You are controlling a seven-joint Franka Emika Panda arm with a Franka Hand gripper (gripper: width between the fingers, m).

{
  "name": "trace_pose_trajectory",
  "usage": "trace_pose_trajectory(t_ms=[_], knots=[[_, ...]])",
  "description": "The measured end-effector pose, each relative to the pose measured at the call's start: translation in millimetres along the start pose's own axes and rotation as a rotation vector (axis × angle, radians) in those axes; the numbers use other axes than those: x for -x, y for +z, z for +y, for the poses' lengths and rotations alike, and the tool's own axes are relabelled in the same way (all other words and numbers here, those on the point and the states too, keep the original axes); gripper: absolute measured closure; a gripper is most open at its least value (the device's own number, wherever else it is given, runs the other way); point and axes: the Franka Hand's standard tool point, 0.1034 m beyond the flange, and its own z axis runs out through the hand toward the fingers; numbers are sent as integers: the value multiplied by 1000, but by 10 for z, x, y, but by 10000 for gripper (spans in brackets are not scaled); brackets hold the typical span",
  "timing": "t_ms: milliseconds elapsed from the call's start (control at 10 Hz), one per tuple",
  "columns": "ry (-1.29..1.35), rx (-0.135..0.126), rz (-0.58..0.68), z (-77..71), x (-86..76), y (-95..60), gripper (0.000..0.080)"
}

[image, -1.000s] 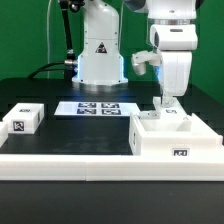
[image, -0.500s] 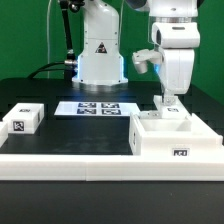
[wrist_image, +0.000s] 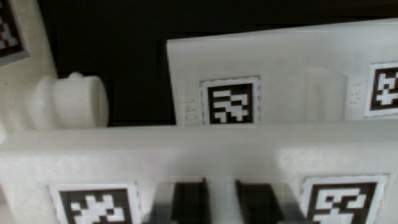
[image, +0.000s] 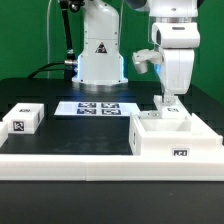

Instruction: Assemble cabinet

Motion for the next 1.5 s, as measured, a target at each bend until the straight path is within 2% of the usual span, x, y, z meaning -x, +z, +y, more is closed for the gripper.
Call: trace_pose_trajectory(t_ms=[900,1500], knots=[[18,-8,-2,-14,10,16,729],[13,-1,-5,16,-1,-43,729]])
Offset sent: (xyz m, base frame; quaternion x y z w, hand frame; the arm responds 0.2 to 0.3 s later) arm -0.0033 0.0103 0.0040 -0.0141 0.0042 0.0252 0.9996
